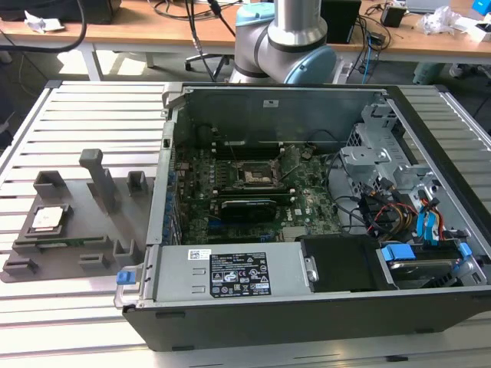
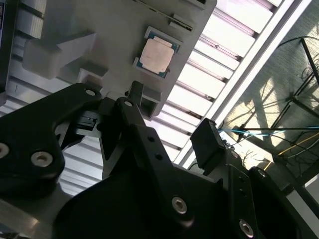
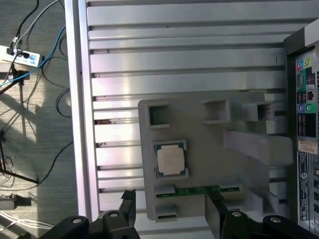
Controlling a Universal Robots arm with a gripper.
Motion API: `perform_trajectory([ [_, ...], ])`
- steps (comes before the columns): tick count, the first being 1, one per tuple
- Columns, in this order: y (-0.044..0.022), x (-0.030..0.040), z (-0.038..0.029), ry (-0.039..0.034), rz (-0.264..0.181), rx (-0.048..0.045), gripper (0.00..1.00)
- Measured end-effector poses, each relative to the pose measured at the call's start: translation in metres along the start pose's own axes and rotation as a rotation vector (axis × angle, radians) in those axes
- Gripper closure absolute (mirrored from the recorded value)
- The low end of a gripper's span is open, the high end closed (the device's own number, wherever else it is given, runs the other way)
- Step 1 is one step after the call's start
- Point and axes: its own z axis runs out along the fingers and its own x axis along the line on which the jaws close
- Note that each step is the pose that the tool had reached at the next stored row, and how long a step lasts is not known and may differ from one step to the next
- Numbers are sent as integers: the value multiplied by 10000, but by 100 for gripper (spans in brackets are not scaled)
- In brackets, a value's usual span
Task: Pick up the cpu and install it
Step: 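Pick up the cpu and move it towards the insertion slot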
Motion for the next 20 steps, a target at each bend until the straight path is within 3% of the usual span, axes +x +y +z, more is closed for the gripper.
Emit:
perform_trajectory([
  [9, 2, 2, 63, -1, 0, 0, 34],
  [20, 6, 5, 185, 0, 0, 0, 34],
])
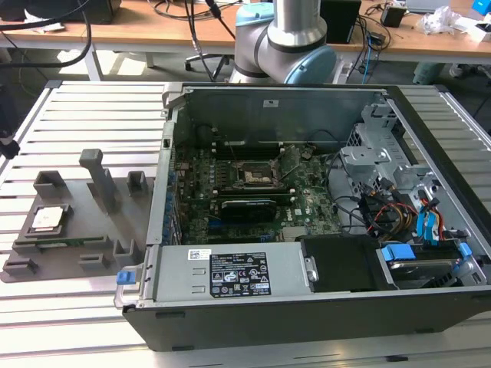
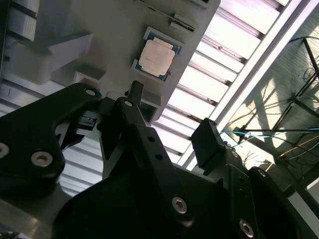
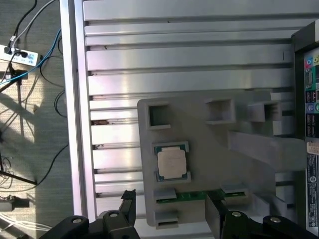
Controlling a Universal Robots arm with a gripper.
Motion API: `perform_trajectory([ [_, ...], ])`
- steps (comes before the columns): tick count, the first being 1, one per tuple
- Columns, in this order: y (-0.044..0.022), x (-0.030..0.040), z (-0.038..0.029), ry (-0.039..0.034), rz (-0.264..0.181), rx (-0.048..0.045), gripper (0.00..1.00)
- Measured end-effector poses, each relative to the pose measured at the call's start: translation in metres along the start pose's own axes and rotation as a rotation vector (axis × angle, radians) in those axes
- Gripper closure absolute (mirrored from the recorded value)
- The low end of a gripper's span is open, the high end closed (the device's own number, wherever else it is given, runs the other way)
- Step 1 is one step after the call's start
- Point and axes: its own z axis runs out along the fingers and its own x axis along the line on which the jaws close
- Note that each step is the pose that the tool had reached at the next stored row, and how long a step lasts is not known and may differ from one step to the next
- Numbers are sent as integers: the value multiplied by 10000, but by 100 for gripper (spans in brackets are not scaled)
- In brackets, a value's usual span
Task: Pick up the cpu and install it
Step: 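Pick up the cpu and move it towards the insertion slot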
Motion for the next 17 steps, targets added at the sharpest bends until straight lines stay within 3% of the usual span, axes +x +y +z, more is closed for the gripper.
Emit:
perform_trajectory([
  [17, 5, 5, 159, 0, 0, 0, 34],
])
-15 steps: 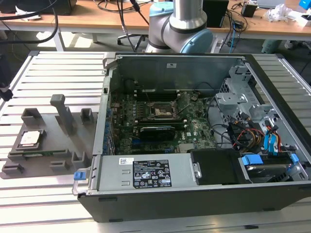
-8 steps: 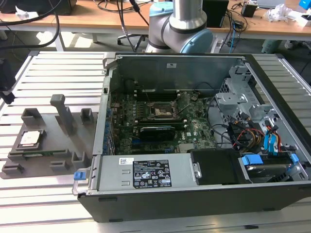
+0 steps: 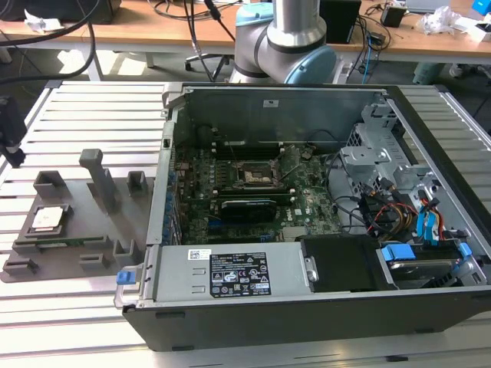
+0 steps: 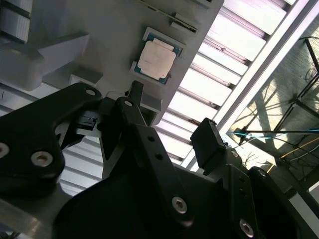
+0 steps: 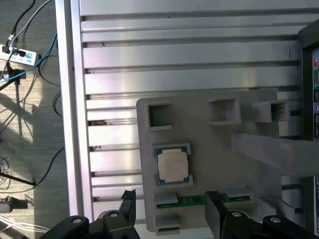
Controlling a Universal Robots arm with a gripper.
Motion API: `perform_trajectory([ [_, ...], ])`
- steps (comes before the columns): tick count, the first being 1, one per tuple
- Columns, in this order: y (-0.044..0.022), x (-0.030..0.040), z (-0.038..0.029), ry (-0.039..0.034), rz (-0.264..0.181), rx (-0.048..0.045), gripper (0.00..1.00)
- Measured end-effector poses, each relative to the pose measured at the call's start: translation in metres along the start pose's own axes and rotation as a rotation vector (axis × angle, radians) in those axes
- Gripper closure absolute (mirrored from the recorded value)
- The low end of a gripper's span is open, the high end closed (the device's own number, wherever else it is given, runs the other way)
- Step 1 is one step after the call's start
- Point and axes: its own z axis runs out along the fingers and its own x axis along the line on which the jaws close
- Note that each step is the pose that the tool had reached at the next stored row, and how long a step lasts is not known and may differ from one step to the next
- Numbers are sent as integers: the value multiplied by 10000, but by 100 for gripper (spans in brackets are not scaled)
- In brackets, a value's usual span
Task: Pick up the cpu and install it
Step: 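Pick up the cpu and move it towards the insertion slot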
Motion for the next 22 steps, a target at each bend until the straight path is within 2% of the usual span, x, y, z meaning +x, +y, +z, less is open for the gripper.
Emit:
perform_trajectory([
  [22, 7, 6, 206, 0, 0, -1, 34],
])
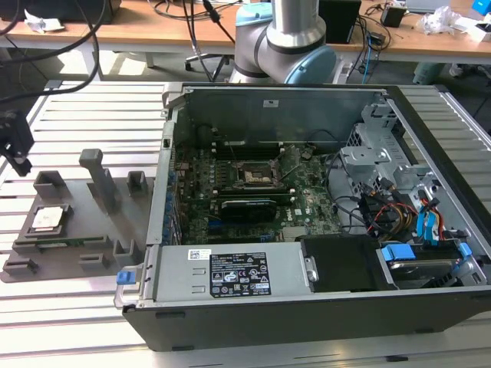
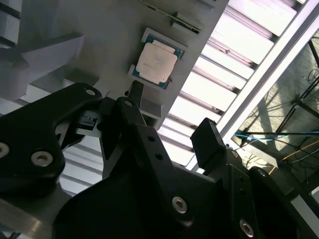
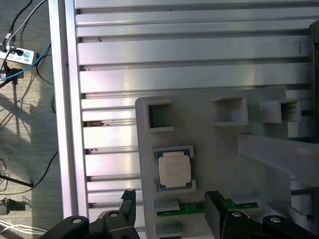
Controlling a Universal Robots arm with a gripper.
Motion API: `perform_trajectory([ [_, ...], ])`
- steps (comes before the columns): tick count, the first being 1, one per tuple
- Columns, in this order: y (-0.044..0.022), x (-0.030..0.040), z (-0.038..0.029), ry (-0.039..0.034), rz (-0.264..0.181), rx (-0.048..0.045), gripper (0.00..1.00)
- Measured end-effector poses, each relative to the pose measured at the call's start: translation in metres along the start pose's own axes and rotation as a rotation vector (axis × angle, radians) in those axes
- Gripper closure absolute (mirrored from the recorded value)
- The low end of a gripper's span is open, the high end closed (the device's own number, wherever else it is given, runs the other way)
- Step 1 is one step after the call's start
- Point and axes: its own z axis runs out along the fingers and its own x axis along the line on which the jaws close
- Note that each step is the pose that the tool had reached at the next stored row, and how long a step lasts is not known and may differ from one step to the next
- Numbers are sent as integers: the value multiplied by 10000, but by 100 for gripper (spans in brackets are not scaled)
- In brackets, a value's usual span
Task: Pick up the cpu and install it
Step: 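Pick up the cpu and move it towards the insertion slot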
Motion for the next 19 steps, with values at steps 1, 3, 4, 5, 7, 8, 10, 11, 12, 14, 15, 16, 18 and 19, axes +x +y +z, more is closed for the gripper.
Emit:
perform_trajectory([
  [1, 0, 0, 7, 0, 0, 1, 34],
  [3, 1, 1, 22, 0, 0, 0, 34],
  [4, 1, 1, 29, 1, 0, 1, 34],
  [5, 1, 1, 36, 0, 0, 0, 34],
  [7, 2, 2, 57, 0, 0, 0, 34],
  [8, 2, 2, 64, 0, 0, 0, 34],
  [10, 3, 2, 87, 1, 0, 1, 34],
  [11, 3, 3, 94, 0, 0, 0, 34],
  [12, 3, 3, 103, 1, 0, 0, 34],
  [14, 4, 3, 120, 1, 0, 1, 34],
  [15, 4, 4, 128, 1, 0, 1, 34],
  [16, 5, 4, 137, 0, 0, 0, 34],
  [18, 5, 5, 158, 1, 0, 0, 34],
  [19, 6, 5, 170, 1, 0, 1, 34],
])
